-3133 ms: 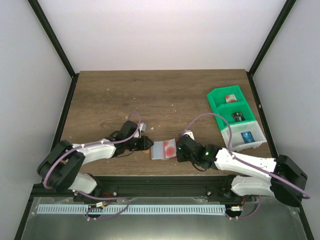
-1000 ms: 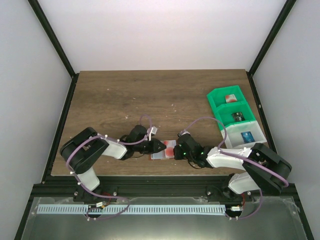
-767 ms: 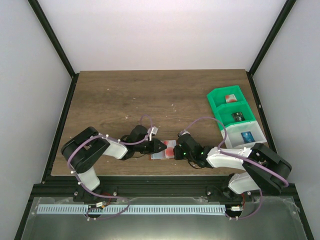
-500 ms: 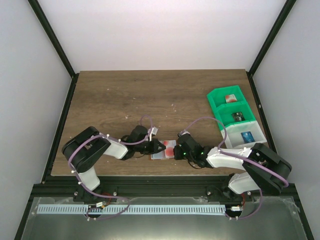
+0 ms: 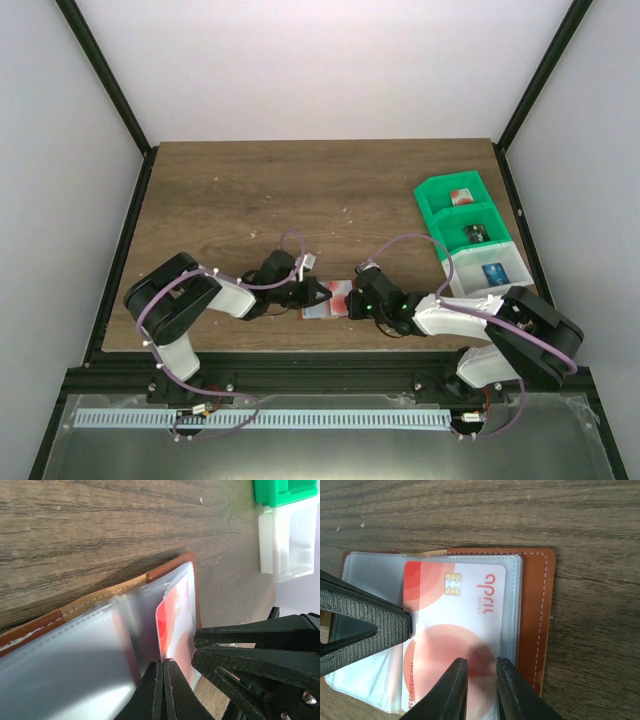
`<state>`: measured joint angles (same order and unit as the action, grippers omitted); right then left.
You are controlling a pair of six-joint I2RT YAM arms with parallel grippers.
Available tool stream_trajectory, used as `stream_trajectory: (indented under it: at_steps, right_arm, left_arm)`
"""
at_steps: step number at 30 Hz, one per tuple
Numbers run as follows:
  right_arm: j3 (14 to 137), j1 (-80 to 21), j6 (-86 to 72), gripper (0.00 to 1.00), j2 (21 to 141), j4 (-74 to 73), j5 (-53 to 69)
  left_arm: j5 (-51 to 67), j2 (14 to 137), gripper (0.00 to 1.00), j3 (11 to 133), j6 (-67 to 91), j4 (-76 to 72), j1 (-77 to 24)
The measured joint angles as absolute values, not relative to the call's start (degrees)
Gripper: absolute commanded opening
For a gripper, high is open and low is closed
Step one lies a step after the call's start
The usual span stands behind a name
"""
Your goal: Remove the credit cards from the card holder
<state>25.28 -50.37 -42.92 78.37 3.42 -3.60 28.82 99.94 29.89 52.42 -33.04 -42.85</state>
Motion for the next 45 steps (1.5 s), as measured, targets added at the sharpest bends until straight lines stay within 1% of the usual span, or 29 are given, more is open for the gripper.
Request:
stream_trajectory:
  at_steps: [15, 24, 27, 29, 32, 37, 40, 45]
  right_arm:
    - [25.28, -50.37, -43.18, 0.2, 78.35, 3.53, -3.44]
    - [25.28, -50.37, -43.13, 0.2, 78.3, 3.49, -3.44]
    - [25.43, -50.37, -43.05, 0.22, 78.26, 3.18, -3.29]
    - [25.52, -50.37, -42.81, 0.25, 77.82, 2.46, -3.05]
    - [25.61, -50.37, -42.3, 0.33, 75.55, -0.95, -2.52]
    - [25.65, -50.33, -42.41, 0.48, 65.98, -5.41, -0.16]
    - [25.71, -50.33, -44.1, 0.57, 59.46, -4.54, 2.24]
    - [24.71, -50.33, -49.08, 0.67, 51.64, 0.71, 6.39]
  left_arm:
    - [32.29, 94.08, 0.0, 26.89, 50.61, -29.87, -37.67]
    - [30.44, 86.13, 0.0, 26.72, 46.83, -21.87, -35.2]
    - [29.63, 83.44, 0.0, 26.44, 45.74, -19.35, -35.11]
    - [29.5, 82.08, 0.0, 26.2, 45.19, -18.04, -35.11]
    - [28.93, 79.42, 0.0, 25.12, 44.93, -16.6, -35.11]
    - [28.58, 73.47, 0.0, 23.11, 46.22, -15.38, -35.11]
    - [28.8, 69.78, 0.0, 21.91, 48.75, -16.78, -35.11]
    - [29.3, 64.47, 0.0, 20.08, 54.46, -21.08, -35.11]
